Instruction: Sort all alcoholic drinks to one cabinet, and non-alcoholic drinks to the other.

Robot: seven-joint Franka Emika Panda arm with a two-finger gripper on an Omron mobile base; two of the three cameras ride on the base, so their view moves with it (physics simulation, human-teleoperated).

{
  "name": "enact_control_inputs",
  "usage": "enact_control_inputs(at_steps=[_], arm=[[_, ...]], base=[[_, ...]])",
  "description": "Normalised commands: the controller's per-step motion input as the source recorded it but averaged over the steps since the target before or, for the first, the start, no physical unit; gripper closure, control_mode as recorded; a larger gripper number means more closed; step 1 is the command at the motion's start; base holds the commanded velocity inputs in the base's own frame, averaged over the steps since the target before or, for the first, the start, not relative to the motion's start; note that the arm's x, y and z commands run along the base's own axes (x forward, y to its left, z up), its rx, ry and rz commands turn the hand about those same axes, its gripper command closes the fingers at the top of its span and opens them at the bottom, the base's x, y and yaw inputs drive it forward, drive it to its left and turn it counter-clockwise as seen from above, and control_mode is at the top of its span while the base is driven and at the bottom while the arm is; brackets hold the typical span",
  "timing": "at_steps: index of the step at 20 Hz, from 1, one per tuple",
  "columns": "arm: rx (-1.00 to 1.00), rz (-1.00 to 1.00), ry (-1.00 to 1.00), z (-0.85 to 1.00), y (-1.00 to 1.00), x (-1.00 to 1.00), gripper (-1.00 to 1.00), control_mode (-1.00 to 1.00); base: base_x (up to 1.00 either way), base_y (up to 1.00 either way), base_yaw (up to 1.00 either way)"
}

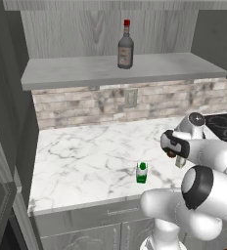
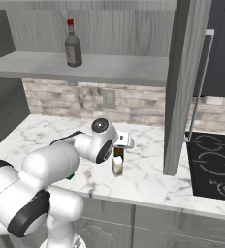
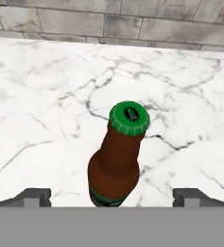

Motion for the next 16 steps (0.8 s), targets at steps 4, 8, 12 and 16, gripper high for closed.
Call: enact_control_inputs(at_steps=[4, 8, 12, 16], arm=[[0.01, 0.0, 0.0, -0.04, -0.06, 0.03, -1.0, -1.0], [0.02, 0.0, 0.0, -0.04, -0.09, 0.0, -1.0, -1.0], [0.02, 0.0, 0.0, -0.04, -0.08, 0.02, -1.0, -1.0], [0.01, 0.0, 0.0, -0.02, -0.05, 0.05, -1.0, -1.0]], base=[[0.0, 0.0, 0.0], [0.0, 0.0, 0.0], [0.0, 0.0, 0.0], [0.0, 0.0, 0.0]])
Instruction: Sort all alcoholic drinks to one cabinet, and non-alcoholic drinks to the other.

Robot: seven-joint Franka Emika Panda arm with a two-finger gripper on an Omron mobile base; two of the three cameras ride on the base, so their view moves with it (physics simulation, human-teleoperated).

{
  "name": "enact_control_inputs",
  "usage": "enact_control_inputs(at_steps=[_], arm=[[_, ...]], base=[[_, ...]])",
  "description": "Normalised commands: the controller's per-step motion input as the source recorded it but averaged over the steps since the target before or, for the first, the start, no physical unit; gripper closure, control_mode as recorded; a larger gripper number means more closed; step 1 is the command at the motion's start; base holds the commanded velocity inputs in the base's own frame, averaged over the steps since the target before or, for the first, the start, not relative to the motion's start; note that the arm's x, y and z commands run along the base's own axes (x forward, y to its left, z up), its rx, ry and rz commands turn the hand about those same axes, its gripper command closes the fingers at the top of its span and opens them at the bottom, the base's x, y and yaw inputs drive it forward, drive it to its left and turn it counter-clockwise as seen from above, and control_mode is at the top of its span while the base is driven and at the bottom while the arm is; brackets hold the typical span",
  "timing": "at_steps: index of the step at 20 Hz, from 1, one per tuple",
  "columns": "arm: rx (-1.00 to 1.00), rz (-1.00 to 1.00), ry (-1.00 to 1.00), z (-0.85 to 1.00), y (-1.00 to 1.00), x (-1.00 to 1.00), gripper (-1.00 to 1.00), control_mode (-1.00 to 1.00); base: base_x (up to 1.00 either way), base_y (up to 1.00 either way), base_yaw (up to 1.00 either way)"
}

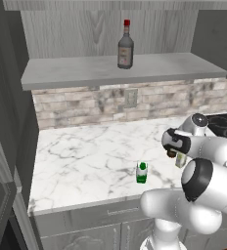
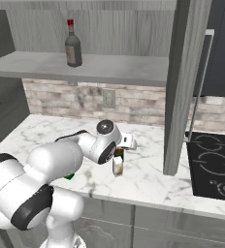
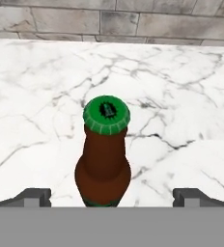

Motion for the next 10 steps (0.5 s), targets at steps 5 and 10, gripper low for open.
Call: enact_control_inputs(at_steps=[5, 10], arm=[[0.01, 0.0, 0.0, -0.02, -0.01, 0.09, -1.0, -1.0], [0.01, 0.0, -0.02, -0.01, 0.0, 0.09, -1.0, -1.0]], base=[[0.0, 0.0, 0.0], [0.0, 0.0, 0.0]])
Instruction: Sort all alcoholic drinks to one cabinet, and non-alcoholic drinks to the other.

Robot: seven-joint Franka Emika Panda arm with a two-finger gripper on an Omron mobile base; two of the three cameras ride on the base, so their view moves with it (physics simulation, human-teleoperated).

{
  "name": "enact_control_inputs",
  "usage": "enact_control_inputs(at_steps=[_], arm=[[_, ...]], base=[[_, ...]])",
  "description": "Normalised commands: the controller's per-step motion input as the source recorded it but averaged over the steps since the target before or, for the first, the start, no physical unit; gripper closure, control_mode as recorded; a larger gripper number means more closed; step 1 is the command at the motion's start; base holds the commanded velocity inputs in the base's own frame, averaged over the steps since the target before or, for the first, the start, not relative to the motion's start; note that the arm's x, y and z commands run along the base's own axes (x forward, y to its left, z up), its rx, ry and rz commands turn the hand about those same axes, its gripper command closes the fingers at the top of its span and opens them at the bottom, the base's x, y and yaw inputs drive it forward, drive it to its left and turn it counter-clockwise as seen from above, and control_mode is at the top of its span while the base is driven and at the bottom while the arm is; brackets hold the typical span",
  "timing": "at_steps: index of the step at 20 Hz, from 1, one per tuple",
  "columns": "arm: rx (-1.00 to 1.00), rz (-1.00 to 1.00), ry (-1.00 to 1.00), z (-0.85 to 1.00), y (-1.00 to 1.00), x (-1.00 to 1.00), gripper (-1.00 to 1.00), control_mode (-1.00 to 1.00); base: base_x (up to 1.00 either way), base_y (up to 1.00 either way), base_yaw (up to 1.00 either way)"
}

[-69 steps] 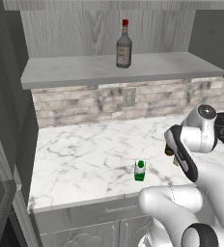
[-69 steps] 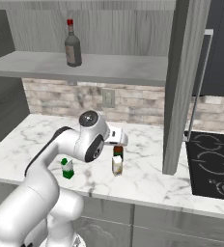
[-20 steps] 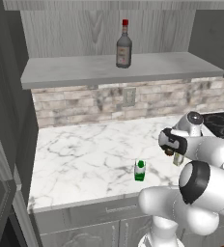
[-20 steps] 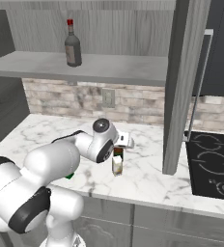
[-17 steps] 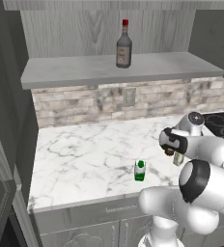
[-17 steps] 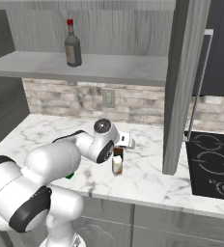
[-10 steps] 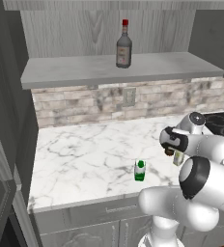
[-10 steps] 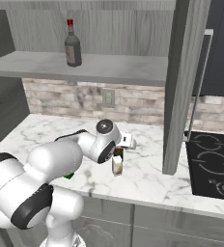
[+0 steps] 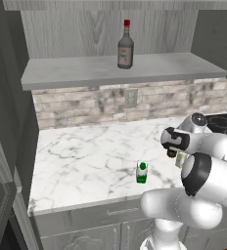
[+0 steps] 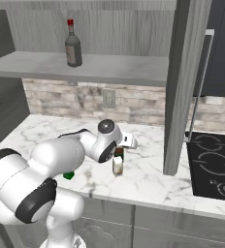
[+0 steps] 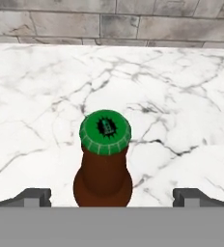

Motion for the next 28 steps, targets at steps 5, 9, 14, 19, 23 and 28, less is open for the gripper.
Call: enact_control_inputs(at_steps=[5, 9, 14, 19, 23, 28], arm=[[0.0, 0.0, -0.01, -0.02, 0.0, 0.06, -1.0, -1.0], [0.01, 0.0, 0.0, -0.03, 0.0, 0.06, -1.0, -1.0], [0.0, 0.0, 0.0, -0.06, 0.0, 0.04, -1.0, -1.0], [0.0, 0.0, -0.01, -0.08, 0.0, 0.03, -1.0, -1.0], [0.0, 0.0, -0.02, -0.1, 0.0, 0.0, -1.0, -1.0], [0.01, 0.0, -0.05, -0.04, 0.0, 0.0, -1.0, -1.0]], base=[[0.0, 0.0, 0.0], [0.0, 0.0, 0.0], [0.0, 0.0, 0.0], [0.0, 0.0, 0.0], [0.0, 0.0, 0.0], [0.0, 0.0, 0.0]])
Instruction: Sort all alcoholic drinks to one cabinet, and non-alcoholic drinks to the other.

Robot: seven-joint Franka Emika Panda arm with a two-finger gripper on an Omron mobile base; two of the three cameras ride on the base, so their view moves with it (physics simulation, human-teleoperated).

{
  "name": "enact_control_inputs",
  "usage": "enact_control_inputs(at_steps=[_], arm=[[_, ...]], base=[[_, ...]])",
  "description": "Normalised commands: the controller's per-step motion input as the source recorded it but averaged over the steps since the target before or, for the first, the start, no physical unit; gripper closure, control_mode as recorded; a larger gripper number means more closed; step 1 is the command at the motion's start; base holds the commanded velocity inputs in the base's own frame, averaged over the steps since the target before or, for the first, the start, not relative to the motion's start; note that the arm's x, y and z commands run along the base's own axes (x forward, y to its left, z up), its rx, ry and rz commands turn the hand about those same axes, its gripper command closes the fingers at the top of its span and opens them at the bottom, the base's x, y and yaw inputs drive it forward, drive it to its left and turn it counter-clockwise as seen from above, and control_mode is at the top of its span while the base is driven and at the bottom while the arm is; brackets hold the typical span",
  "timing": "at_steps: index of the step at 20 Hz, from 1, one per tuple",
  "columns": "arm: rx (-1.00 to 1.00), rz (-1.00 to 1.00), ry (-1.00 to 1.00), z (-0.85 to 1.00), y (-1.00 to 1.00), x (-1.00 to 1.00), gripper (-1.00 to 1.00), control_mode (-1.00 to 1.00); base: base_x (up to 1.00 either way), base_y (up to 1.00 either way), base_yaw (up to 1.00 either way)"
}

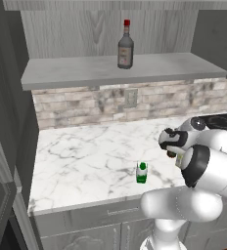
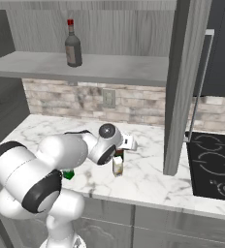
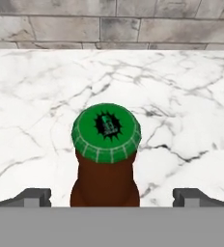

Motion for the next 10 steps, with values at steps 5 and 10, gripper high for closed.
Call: enact_control_inputs(at_steps=[5, 10], arm=[[0.0, 0.0, -0.04, -0.03, 0.0, 0.01, -1.0, -1.0], [0.0, 0.0, -0.02, -0.01, 0.0, 0.02, -1.0, -1.0]], base=[[0.0, 0.0, 0.0], [0.0, 0.0, 0.0]])
